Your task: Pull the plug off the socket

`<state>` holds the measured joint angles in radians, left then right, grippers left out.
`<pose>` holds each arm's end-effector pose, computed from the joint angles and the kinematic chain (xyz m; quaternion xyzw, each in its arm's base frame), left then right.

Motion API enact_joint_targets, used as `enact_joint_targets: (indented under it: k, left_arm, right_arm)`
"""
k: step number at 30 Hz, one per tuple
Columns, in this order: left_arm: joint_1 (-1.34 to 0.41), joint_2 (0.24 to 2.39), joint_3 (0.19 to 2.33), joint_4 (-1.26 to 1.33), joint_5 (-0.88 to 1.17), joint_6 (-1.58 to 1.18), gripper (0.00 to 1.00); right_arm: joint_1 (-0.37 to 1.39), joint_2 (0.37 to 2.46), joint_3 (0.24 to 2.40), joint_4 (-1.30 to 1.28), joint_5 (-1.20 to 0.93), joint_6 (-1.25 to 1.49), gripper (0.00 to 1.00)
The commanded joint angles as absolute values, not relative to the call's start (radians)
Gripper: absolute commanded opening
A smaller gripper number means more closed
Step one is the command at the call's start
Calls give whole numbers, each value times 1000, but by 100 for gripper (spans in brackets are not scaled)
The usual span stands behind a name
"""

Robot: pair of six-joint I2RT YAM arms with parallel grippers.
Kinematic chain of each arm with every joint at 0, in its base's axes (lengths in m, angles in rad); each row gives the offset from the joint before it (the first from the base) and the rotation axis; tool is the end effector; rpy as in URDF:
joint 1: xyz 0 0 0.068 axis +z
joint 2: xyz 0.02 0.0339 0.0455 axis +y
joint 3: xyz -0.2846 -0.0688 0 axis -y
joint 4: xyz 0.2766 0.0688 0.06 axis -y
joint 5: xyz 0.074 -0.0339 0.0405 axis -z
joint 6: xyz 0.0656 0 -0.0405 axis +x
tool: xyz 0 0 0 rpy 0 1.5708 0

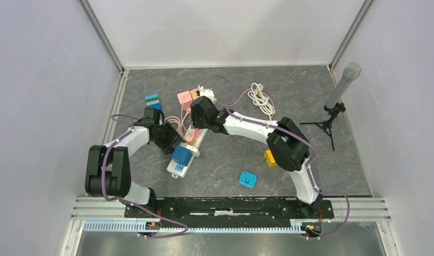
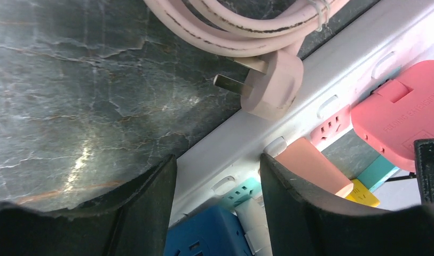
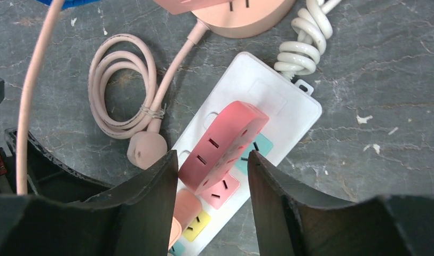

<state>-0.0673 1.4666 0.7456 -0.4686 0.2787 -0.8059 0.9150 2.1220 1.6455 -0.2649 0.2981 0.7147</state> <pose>0.2869 -0.0374 0.1318 -0.3265 0.9163 -0.2029 0.1123 0.3465 0.4188 0.1901 -0.0310 0.9065 0.1967 0.3722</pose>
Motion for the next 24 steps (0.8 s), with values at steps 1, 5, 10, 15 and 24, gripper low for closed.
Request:
enact_joint_targets:
  k: [1,5,10,15,24]
  left_arm:
    - [-90,1486,736,-421,373,-783,65]
    - [-114,1491,695,-360,452,-846,65]
    - [-169,1484,676,-308,496,-915,65]
    - [-181,1482,707,-313,482,-915,68]
    - [-179,1526,885,-424,357,-823,77]
  right_arm:
    - [896,2039,1563,-263,316,721,54]
    - [885,1988,1487,-193,276,689,51]
    - [865,1927,1405,-148,249,651,52]
    - [858,1911,1387,-132,228,615,65]
    - [809,1897,1352,-29,86,587,70]
